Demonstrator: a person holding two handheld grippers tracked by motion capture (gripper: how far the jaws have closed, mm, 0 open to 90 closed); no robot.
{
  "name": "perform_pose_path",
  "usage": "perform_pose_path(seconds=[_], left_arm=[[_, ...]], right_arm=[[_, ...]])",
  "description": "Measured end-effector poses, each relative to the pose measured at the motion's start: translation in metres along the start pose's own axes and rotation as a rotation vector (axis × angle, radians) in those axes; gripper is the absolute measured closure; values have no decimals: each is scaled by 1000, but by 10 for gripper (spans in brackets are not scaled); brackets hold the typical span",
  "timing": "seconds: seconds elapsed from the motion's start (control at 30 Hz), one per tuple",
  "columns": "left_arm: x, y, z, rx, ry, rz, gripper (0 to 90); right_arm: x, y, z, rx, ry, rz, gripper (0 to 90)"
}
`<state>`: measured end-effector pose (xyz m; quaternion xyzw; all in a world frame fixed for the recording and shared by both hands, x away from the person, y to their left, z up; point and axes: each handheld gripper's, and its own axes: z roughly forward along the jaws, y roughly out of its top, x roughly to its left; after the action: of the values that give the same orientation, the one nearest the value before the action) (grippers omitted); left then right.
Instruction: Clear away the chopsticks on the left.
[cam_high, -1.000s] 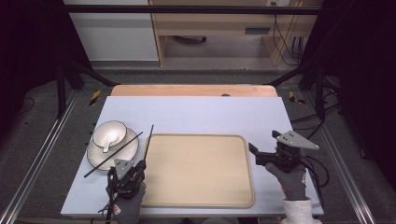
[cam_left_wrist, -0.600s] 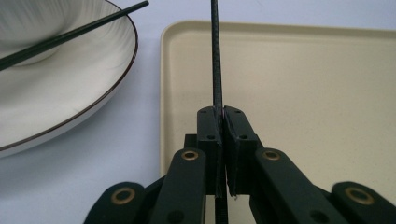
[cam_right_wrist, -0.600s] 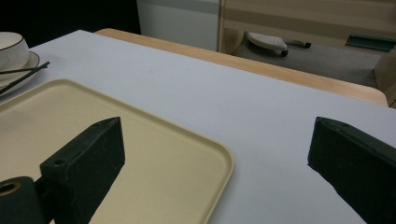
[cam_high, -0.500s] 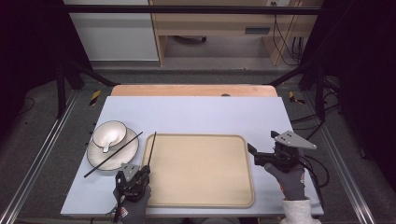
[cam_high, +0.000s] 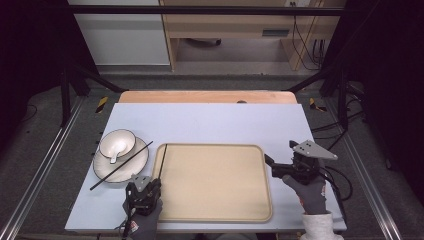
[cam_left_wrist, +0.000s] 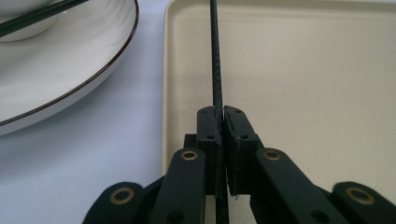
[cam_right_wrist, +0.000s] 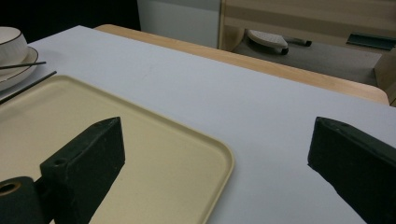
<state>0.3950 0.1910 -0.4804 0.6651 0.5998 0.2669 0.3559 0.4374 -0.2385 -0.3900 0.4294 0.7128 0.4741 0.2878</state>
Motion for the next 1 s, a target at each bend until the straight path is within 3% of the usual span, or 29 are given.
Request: perform_pose_path(seconds=[0.23,0.7,0.87,1.0], left_arm=[[-1,1,3,36,3,6,848],[0,2,2,46,-16,29,817],[3,12,-7,4,-41,39,759],[10,30,-19,-38,-36,69,721]], right_arm=[[1,-1,1,6,-2,-6,39],[0,0,-2,-5,-7,-4,39],[-1,1,-4,-9,-8,-3,39],[-2,2,-5,-13,-11,-4,39]])
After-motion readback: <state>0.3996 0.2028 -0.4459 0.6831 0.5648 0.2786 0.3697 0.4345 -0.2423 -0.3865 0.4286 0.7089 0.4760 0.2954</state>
